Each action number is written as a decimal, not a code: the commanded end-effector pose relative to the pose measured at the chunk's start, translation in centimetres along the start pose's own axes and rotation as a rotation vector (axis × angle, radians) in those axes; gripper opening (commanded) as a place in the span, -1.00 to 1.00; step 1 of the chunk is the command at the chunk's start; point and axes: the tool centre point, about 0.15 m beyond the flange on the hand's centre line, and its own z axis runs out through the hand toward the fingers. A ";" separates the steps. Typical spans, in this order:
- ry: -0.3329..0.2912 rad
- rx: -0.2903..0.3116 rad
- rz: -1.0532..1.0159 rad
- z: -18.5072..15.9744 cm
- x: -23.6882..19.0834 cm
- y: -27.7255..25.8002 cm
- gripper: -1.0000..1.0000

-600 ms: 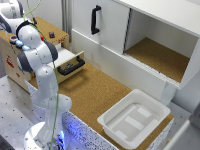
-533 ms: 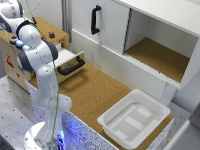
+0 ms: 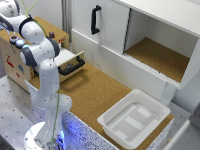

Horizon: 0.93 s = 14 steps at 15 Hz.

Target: Turn on the red light lamp

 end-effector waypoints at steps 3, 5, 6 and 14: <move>-0.209 -0.049 0.036 1.3 4.0 0.5 -1.00; -0.213 -0.042 0.042 2.0 4.4 0.7 -1.00; -0.211 -0.035 0.047 2.3 4.6 0.9 -1.00; -0.227 -0.033 0.070 4.9 6.0 2.2 -1.00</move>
